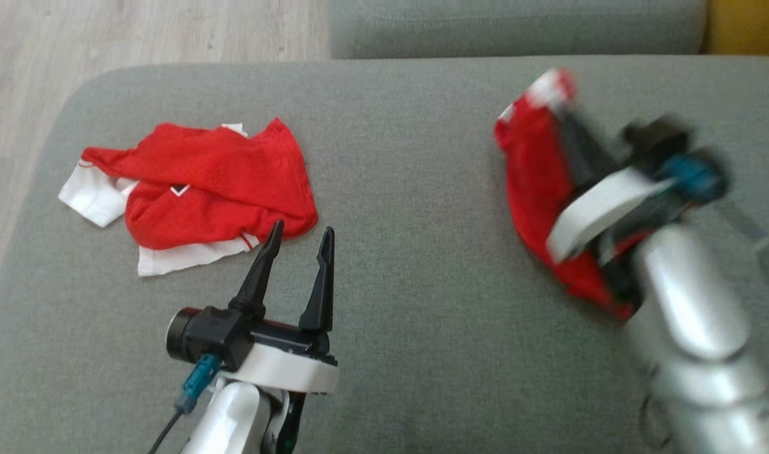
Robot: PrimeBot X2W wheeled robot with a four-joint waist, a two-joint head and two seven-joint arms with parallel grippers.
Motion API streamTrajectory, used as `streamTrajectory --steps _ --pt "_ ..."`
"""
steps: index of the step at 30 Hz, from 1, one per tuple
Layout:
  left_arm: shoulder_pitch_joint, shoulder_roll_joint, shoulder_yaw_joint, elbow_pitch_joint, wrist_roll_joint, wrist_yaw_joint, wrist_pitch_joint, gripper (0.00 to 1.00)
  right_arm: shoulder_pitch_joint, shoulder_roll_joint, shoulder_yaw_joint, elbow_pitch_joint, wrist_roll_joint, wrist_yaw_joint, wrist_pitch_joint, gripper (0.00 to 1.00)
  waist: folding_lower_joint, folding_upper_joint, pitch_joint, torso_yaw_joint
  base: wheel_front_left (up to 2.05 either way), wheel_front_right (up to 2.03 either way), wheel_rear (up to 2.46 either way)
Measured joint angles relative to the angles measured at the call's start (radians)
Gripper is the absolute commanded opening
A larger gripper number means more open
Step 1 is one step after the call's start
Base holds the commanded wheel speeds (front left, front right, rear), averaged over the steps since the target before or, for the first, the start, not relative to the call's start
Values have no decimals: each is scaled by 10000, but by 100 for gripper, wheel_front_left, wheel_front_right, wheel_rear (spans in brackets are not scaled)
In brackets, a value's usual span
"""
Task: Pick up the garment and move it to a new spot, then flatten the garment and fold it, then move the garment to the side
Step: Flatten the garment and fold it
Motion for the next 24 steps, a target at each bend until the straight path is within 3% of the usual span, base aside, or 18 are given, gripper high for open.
streamTrajectory --steps 5,10,11,12,18,23,24 --pt "364 0 4 27 0 -10 0 100 1546 529 1294 -872 -123 0 493 0 -1 0 -276 24 0 0 0" --pt "428 4 4 36 -2 -13 0 100 2782 719 2286 -602 -322 0 577 0 -1 0 -403 123 0 0 0" --pt "428 4 2 35 0 -13 0 100 2942 715 2458 -443 -483 0 569 75 -1 0 -400 143 0 0 0" --pt "428 2 -2 35 0 -13 0 100 3088 721 2598 -345 -416 0 558 100 0 0 -393 167 0 0 0" --pt "428 4 -13 35 0 -12 0 100 3208 769 2522 -247 -150 0 211 100 1 0 -353 202 0 0 0" --pt "428 4 23 31 0 -10 0 100 3118 782 867 -472 -257 0 -251 100 1 0 -326 25 0 0 0" --pt "429 4 50 21 0 2 0 100 3027 786 96 -663 -337 0 -499 100 1 0 -325 -83 0 0 0"
